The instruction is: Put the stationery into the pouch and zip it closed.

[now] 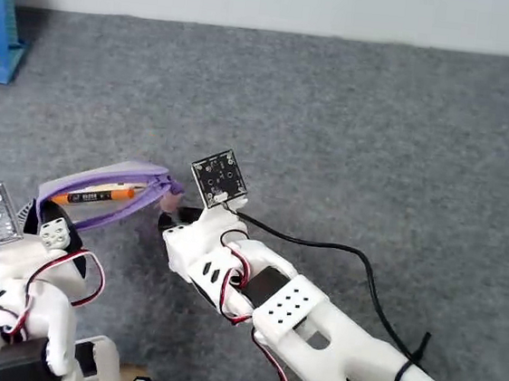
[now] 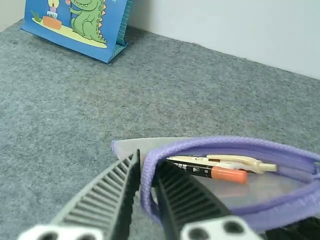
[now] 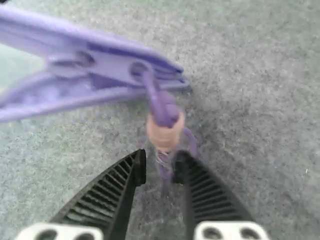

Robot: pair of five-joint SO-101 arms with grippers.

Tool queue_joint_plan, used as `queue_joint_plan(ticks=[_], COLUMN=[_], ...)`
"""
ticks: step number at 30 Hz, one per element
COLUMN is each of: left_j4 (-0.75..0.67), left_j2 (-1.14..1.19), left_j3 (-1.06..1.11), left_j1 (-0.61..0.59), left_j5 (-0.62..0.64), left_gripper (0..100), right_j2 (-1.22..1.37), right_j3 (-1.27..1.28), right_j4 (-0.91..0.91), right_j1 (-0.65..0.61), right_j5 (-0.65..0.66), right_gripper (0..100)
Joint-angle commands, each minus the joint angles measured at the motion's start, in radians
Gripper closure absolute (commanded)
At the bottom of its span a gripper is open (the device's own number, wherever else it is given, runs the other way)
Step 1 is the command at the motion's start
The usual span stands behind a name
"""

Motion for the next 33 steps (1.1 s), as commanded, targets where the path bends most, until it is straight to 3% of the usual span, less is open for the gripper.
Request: queue_joint_plan(ticks=[1,15,22,33], left_j4=[-0.028,-0.026,-0.026,-0.025], left_j2=[0.006,0.006,0.006,0.006], left_j3=[-0.001,-0.001,-0.001,0.001], left_j1=[-0.003,-0.002,-0.002,-0.002], left_j5=[0.005,0.005,0.005,0.005], left_gripper=[99,99,99,99], right_j2=[-0.056,-0.067,-0.065,-0.067], right_j3=[-0.064,-0.063,-0.063,-0.038], right_j4=[0.012,-0.113,-0.130,-0.127], right_j1=[-0.002,-0.005,-0.001,-0.001], right_j5=[-0.009,-0.011,-0.011,-0.005], right_gripper=[84.8,84.9,99.3,98.6])
